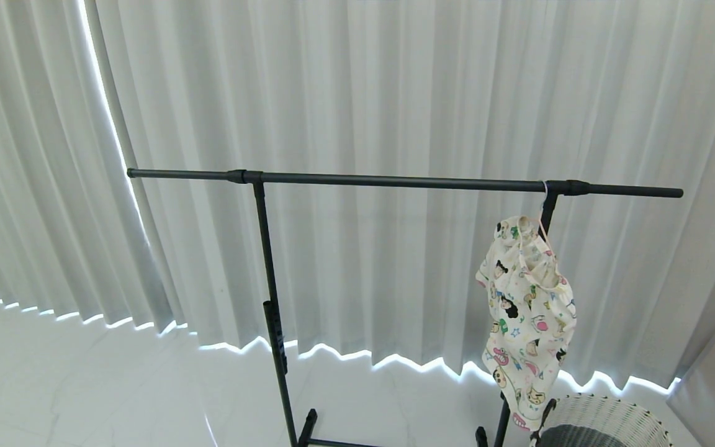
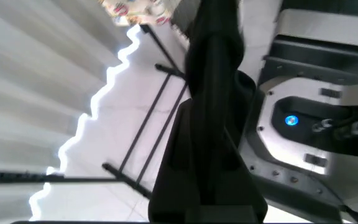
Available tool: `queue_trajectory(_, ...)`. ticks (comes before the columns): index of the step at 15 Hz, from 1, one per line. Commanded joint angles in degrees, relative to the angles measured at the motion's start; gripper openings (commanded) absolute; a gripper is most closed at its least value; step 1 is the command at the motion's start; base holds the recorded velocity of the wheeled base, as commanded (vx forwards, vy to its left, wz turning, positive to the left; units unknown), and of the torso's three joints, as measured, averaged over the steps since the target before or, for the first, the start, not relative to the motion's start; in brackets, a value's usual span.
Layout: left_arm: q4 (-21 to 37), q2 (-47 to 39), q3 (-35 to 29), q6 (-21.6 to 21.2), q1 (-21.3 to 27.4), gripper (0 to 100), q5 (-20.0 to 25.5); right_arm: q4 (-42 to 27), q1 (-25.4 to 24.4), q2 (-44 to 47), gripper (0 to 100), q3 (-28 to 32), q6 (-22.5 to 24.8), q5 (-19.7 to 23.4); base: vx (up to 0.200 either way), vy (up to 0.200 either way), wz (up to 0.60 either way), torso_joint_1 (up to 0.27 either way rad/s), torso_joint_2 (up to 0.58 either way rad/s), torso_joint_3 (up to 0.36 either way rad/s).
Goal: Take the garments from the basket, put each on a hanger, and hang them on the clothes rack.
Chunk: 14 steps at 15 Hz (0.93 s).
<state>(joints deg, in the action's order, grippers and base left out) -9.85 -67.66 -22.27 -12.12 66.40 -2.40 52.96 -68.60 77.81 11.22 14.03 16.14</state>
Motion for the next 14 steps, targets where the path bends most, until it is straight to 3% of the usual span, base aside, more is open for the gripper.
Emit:
queue_trajectory(1,0.0,0.2,1.9,-0.2,-3.1,0,-0.2,0.0,1.1,-0.2,100,-0.1,-0.1,-0.5,0.0,0.0,0.0,0.0,0.0,0.0)
queue_trajectory(2,0.0,0.8,3.6,-0.3,-6.7,0,-1.7,0.0,3.1,-0.2,100,-0.2,-0.1,-0.9,0.0,0.0,0.0,0.0,0.0,0.0)
queue_trajectory(5,-1.3,0.9,2.8,-0.2,-9.4,0,-6.0,0.0,4.3,0.0,100,-1.5,-0.3,-0.9,0.0,0.0,0.0,0.0,0.0,0.0)
queue_trajectory(9,-11.0,-1.1,0.7,-0.2,-11.9,0,-9.9,0.0,4.2,4.4,100,-0.2,-6.6,-1.7,0.0,0.0,0.0,0.0,0.0,0.0)
queue_trajectory(12,-13.7,-1.4,-0.7,-0.5,-11.9,0,-10.2,0.0,4.3,10.2,100,4.5,-19.9,-8.3,0.0,0.0,0.0,0.0,0.0,0.0)
queue_trajectory(13,-14.8,-1.4,-1.5,-0.5,-11.9,0,-10.2,0.0,4.4,13.2,100,8.8,-27.7,-13.6,0.0,0.0,0.0,0.0,0.0,0.0)
queue_trajectory(14,-15.6,-1.5,-2.4,-0.5,-11.8,0,-10.2,0.0,4.4,15.9,100,12.4,-32.3,-17.9,0.0,0.0,0.0,0.0,0.0,0.0)
